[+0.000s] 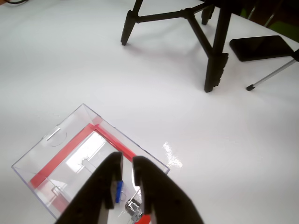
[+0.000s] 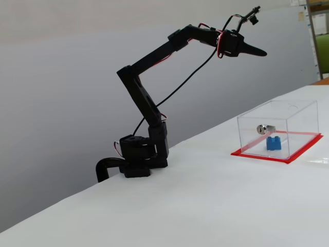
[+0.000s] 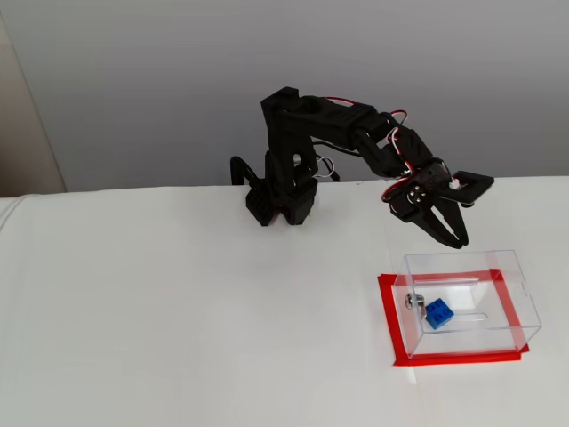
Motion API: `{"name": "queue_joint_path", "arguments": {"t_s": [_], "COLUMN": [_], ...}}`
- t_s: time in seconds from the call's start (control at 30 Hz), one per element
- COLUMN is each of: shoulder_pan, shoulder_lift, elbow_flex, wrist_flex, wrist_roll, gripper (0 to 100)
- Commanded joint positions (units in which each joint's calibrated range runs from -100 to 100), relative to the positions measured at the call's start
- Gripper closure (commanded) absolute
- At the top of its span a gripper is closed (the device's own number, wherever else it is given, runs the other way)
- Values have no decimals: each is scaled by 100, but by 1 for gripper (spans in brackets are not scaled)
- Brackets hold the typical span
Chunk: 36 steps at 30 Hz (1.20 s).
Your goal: Pick the blue lego brick and place it into the transparent box
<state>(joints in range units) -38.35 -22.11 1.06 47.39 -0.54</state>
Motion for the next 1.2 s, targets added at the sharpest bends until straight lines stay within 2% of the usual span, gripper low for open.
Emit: {"name": "queue_joint_path", "arguments": {"t_s": [0.0,0.5,0.93,1.17], "shoulder_pan": [749,3085,4379,4490], "shoulder_lift": [-568,-2519,-5073,-6312], "elbow_flex": [-178,2073,5111,6702], "wrist_flex": [-56,-56,-56,-74], "wrist_roll": [43,43,49,49], "gripper": [97,98,98,98]}}
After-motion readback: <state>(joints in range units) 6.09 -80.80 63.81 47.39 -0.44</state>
